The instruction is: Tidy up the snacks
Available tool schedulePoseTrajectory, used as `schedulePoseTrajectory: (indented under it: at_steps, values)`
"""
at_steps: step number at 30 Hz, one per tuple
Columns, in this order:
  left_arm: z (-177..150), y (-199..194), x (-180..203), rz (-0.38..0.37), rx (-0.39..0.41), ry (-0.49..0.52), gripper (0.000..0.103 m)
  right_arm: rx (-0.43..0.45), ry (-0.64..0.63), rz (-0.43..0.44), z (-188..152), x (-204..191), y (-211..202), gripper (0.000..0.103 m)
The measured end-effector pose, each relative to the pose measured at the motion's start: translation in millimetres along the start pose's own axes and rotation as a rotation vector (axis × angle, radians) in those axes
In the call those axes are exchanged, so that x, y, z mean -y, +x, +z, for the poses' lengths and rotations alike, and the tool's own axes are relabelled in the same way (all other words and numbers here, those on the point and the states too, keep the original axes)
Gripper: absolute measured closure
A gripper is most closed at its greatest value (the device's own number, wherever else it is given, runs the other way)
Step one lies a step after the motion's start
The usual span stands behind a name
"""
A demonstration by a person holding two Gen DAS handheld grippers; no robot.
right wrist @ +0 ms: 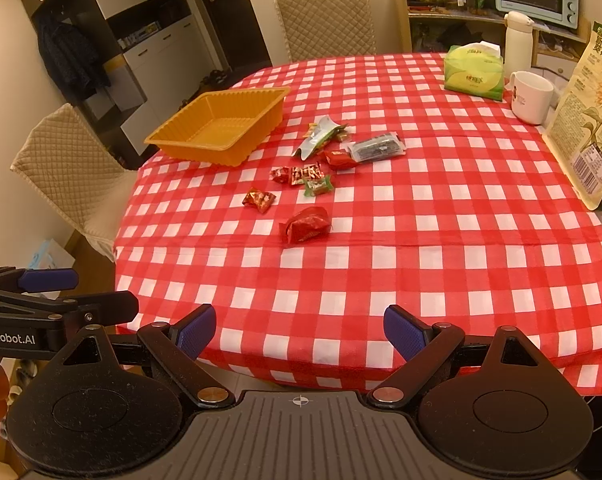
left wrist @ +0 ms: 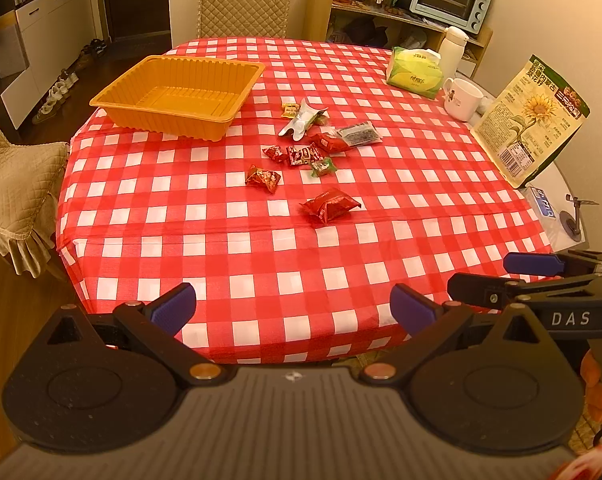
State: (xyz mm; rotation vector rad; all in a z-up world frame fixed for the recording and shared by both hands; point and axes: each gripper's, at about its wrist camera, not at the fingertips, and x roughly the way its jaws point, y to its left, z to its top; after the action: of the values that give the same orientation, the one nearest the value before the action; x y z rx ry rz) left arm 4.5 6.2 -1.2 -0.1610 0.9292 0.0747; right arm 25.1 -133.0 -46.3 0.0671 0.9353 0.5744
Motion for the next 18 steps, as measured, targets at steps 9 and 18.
schedulePoseTrajectory:
  at_steps: [9,18]
  values:
    - [0.5,0.9,-1.7,0.0,0.0,0.001,0.0,-0.002,-0.004,0.002,1.3,-2.4,3.9,0.013]
    - [0.3,0.8,-0.2,0.001,-0.001,0.0,0.0,-0.004,-0.002,0.002,1.9,-2.0,5.6,0.013]
